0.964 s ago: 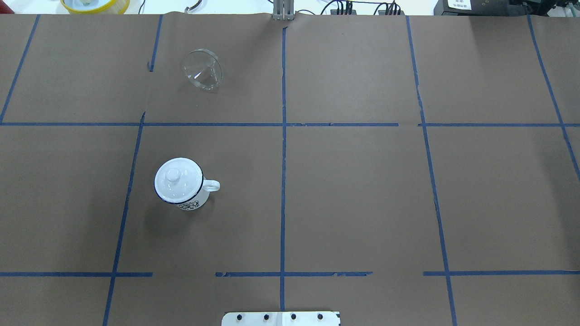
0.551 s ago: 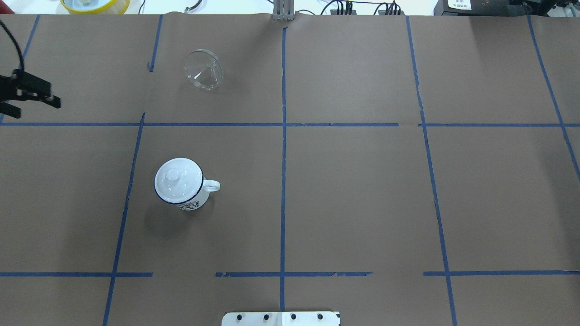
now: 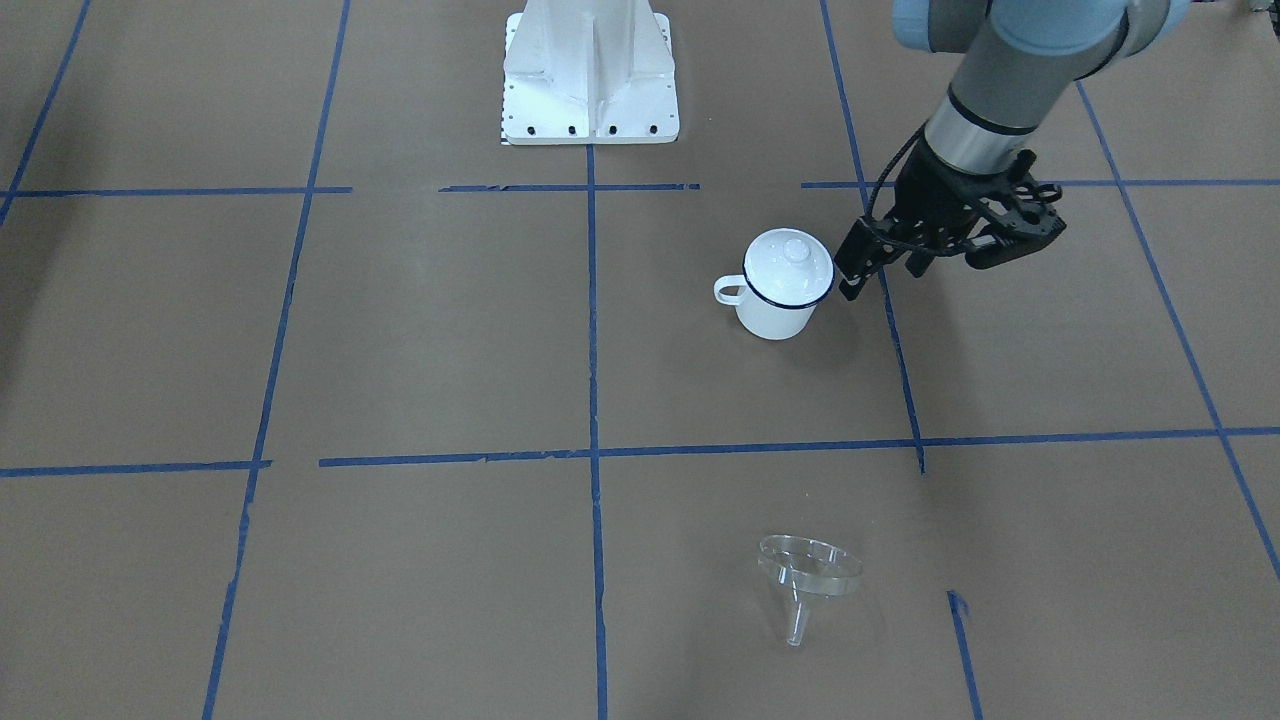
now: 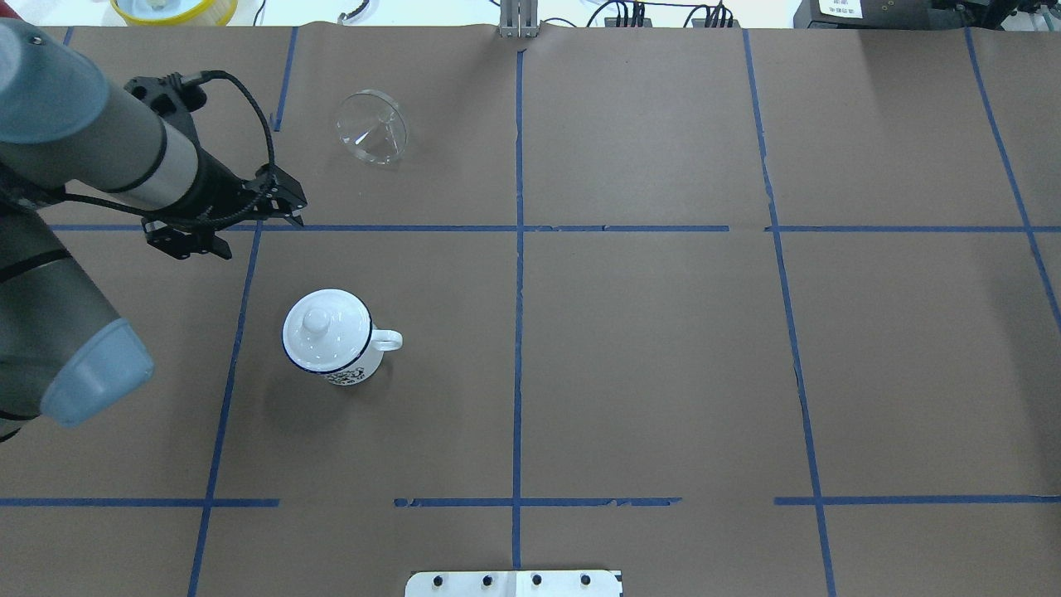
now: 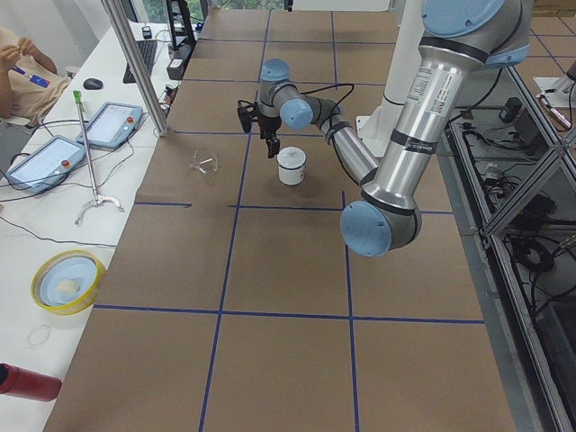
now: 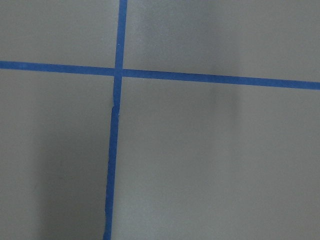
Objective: Place funnel on cup
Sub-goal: 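Move the left gripper down over the white funnel in the mug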
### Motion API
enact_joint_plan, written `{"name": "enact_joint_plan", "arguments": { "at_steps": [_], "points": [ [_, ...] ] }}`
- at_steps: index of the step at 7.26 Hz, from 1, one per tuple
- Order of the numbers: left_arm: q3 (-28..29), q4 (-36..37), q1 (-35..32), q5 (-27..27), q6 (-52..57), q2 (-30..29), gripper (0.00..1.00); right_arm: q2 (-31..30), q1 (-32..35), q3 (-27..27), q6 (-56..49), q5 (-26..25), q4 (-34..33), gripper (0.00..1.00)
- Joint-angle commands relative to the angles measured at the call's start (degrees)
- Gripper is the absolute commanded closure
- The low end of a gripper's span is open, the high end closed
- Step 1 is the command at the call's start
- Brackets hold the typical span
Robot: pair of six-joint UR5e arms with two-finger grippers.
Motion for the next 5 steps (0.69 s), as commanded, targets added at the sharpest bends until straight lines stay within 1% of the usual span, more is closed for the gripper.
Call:
{"name": "enact_joint_plan", "arguments": {
  "at_steps": [1,2,5],
  "points": [
    [-0.3,3.4,5.5,3.9,-5.1,-2.4,0.07,0.0,0.0,0.0,0.0,0.0,0.0,0.0],
    [-0.2,3.5,6.9,6.3,-5.4,-2.3,0.07,0.0,0.0,0.0,0.0,0.0,0.0,0.0],
    [0.7,3.6,9.5,6.4,-5.5,-2.1,0.07,0.0,0.0,0.0,0.0,0.0,0.0,0.0]
  ]
}}
